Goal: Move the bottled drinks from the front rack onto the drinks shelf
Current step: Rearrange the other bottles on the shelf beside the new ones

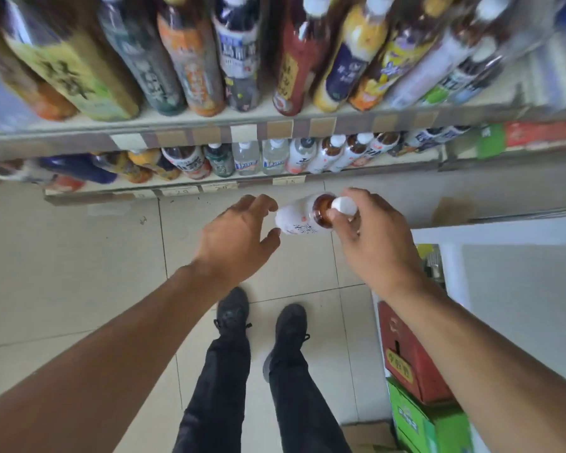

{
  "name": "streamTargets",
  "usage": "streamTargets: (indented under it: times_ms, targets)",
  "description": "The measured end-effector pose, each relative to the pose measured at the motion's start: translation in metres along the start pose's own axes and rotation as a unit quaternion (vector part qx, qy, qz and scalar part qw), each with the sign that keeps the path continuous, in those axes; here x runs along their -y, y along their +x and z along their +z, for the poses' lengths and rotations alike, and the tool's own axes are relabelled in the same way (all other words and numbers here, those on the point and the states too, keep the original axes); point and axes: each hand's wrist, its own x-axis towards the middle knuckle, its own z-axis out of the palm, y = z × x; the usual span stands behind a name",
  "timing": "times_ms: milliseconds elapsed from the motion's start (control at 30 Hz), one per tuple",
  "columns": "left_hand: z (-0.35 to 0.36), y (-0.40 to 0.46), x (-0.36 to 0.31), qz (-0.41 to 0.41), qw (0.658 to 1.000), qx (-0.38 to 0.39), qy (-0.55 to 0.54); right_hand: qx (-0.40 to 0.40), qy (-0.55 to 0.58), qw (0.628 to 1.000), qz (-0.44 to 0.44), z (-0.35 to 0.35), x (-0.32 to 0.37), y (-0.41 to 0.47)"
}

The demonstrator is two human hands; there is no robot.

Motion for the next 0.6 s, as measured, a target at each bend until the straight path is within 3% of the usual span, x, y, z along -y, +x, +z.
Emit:
streamTargets:
  times_ms: [300, 500, 600]
  targets:
    - [-0.208, -0.061, -0.104, 0.098, 0.993, -0.064, -0.035, -0.044, -0.047, 0.986, -0.152, -0.244, 0.156, -0.025]
    - [-0.316, -0.094, -0.163, 0.195, 0.973, -0.028, -0.119, -0.070, -0.085, 0.969, -0.219, -0.361, 0.242, -0.046]
    - [-0.355, -0.112, -0.185, 0.201, 0.964, -0.069, -0.159, -0.094, -0.065, 0.963, -0.245, -0.404, 0.276, -0.055]
